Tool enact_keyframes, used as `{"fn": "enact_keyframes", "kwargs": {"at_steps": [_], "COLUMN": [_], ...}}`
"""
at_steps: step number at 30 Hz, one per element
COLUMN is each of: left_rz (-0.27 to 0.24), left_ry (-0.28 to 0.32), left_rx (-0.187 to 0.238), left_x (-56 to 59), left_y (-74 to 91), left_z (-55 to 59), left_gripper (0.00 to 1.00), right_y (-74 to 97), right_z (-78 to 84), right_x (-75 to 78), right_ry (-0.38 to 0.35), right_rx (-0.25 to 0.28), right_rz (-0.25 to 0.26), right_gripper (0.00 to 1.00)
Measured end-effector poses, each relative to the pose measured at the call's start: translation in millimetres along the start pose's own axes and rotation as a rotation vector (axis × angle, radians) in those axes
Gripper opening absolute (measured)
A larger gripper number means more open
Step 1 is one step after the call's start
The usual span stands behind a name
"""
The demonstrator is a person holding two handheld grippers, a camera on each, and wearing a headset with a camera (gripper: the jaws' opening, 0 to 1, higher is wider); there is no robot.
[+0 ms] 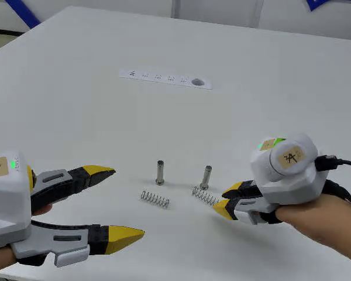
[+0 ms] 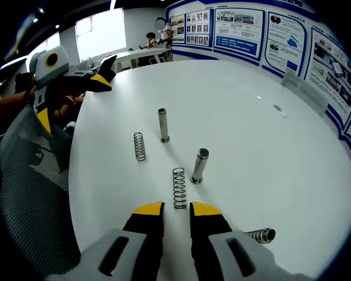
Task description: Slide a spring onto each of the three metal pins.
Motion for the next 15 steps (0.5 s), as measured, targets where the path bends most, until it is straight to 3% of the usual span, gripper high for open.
{"fn": "enact_keyframes", "kwargs": {"at_steps": [15], "left_rz": [-0.003], "left_ry": [0.001], "left_rx": [-0.008], "left_x": [-0.4], "left_y": [-0.2], "left_z": [1.3], "left_gripper": [0.71], "right_y": [-13.3], "right_z": [5.7], "right_x": [4.0], "right_ry": [-0.012], "right_rx": [-0.022], "right_rz": [-0.011], "right_gripper": [0.16]}}
Point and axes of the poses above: the centre of the closed fingertips' face, and the gripper's own axes: y roughly backward along the fingers, x roughly to its right, z roughly out of its underside, the point moved 1 cm from there along y, roughly backward along the fingers, and after that the axes turned 6 degrees about -z, right-handed, at the moved point
